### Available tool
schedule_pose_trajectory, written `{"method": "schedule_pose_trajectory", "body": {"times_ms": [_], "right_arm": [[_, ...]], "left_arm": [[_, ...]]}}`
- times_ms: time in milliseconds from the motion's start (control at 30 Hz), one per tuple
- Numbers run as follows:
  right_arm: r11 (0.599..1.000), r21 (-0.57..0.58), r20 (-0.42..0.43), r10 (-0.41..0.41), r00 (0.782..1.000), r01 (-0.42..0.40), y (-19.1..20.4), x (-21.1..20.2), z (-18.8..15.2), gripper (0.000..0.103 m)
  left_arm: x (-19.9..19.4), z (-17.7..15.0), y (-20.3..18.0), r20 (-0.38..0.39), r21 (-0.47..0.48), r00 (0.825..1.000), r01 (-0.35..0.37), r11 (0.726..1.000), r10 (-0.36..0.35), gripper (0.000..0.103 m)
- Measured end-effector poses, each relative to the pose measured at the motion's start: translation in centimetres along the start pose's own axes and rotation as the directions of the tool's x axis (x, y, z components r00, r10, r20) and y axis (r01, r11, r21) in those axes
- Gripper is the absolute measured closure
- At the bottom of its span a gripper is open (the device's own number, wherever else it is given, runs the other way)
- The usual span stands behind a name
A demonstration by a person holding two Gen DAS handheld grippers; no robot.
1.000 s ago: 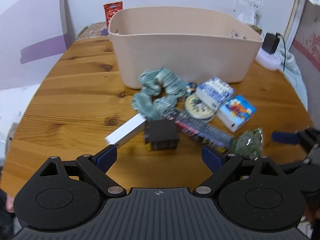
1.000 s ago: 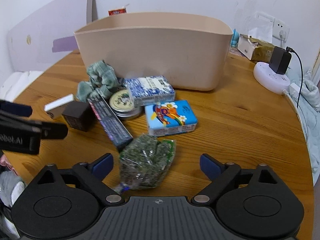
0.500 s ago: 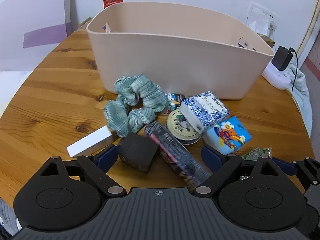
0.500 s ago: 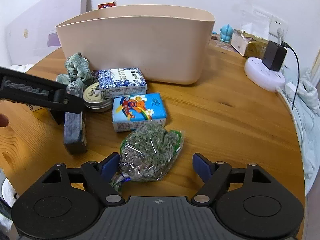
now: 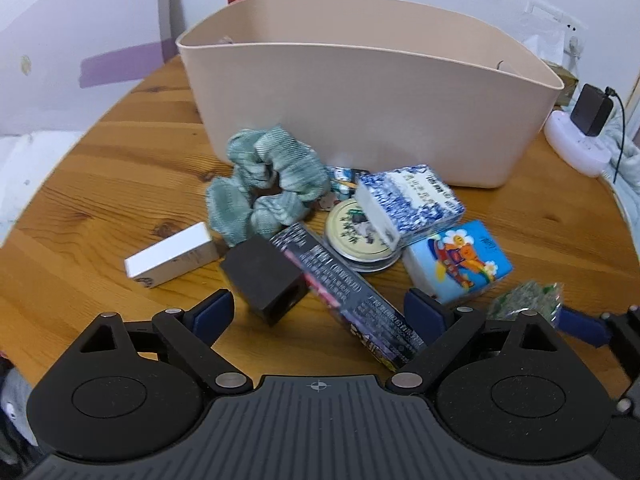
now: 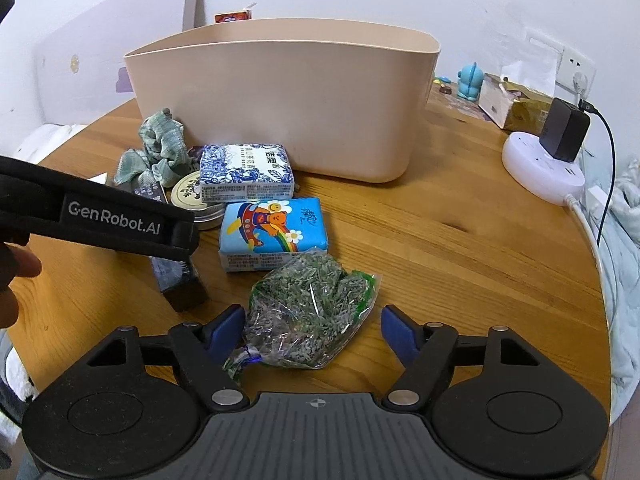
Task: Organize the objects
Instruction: 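Grasp the dark striped box with left tool while right tool grasps the herb bag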
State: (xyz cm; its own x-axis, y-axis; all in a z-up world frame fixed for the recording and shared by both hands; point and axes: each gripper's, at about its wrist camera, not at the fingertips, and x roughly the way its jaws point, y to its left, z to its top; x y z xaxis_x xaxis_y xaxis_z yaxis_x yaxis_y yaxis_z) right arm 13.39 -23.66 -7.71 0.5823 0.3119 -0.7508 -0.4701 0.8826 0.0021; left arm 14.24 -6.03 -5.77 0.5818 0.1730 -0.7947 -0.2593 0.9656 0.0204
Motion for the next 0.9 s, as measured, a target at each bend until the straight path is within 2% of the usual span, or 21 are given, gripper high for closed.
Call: {"method": "schedule_pose_trajectory", "body": {"times_ms": [200,300,367,467,600,700,800,867,900], "right_arm": [[1.0,-0.012,0.005,0.014,1.0,-0.014,-0.1,-0.3,-0.3,0.031],[1.0,-0.023,0.004,0.019,1.0,-0.019,0.0,-0.3,-0.3,0.031],[1.0,-0.023,0.002,0.018,1.0,-0.018,0.0,-0.3,-0.2,0.031],[1.0,-0.014,0.002,0.018,1.0,-0.018,-0.2,-0.3,-0.1,0.032],[1.0,-0.001,0.018,0.028,0.999,-0.028,-0.5,-0.3,-0.2,0.044],[0.999,-0.006,0.027,0.036,0.999,-0.036,-0.3,-0.3,-0.3,0.052],[0.999,-0.004,0.038,0.049,0.998,-0.049,-0.1,-0.4,-0.4,0.056],[0.998,-0.004,0.046,0.057,0.997,-0.057,0.1,-0.5,-0.5,0.057],[0.998,-0.002,0.053,0.061,0.997,-0.061,0.2,-0.7,-0.7,0.058]], "left_arm": [[-0.9,-1.2,0.9,0.003,-0.001,1.0,-0.03,1.0,0.03,0.009],[-0.8,-0.9,0.3,-0.003,-0.019,1.0,-0.014,1.0,0.014,0.009],[-0.5,-0.4,-0.5,0.01,0.011,1.0,-0.011,1.0,0.011,0.009],[0.9,-0.7,-1.7,-0.037,0.07,0.998,-0.051,0.996,0.054,0.009],[1.1,-1.7,-0.3,-0.063,0.021,0.998,-0.016,1.0,0.017,0.009],[0.8,-2.1,0.7,-0.054,0.01,0.998,0.026,1.0,-0.026,0.017],[0.4,-2.6,1.0,-0.042,0.045,0.998,0.054,0.998,-0.052,0.022],[-0.1,-2.9,1.2,-0.026,0.066,0.997,0.07,0.995,-0.069,0.035],[-0.2,-2.7,1.6,-0.019,0.073,0.997,0.077,0.994,-0.076,0.047]]}}
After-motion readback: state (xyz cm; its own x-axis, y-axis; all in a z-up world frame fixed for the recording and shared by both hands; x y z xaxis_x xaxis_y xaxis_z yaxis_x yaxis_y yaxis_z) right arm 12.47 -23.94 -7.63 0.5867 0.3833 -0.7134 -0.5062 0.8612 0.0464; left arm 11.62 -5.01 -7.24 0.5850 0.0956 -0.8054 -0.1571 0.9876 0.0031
